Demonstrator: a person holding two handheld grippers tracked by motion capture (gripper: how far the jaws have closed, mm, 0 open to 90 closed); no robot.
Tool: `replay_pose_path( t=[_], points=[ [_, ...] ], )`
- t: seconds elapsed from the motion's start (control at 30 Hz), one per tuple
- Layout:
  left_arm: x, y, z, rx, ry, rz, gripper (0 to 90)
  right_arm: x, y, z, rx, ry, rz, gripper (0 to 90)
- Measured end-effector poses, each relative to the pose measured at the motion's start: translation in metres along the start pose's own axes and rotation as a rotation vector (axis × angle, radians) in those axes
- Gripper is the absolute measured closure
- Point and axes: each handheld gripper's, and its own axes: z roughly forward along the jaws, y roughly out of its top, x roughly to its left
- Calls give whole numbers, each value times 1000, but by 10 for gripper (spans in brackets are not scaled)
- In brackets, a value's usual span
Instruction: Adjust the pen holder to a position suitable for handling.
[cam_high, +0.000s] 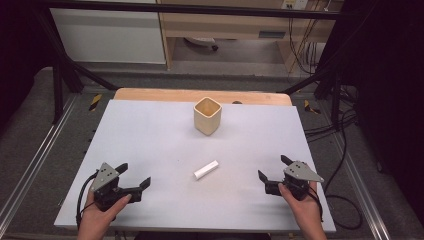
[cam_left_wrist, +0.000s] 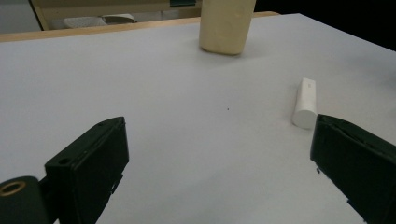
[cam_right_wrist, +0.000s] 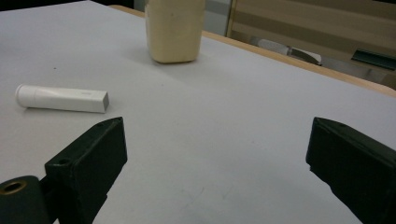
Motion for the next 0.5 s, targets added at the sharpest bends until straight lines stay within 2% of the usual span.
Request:
replay_pose_path(
  t=[0.2, 0.37, 0.5],
  points=[
    [-1, -1, -1, 5, 4, -3, 47, 9, 0, 3, 17, 32, -14, 44],
    [-3, 0, 1, 13, -18, 11, 51, 15, 2, 5, 14, 47, -28, 44],
    [-10, -2, 1, 31, -38, 65, 56, 19, 3, 6, 21, 56, -46, 44]
  ],
)
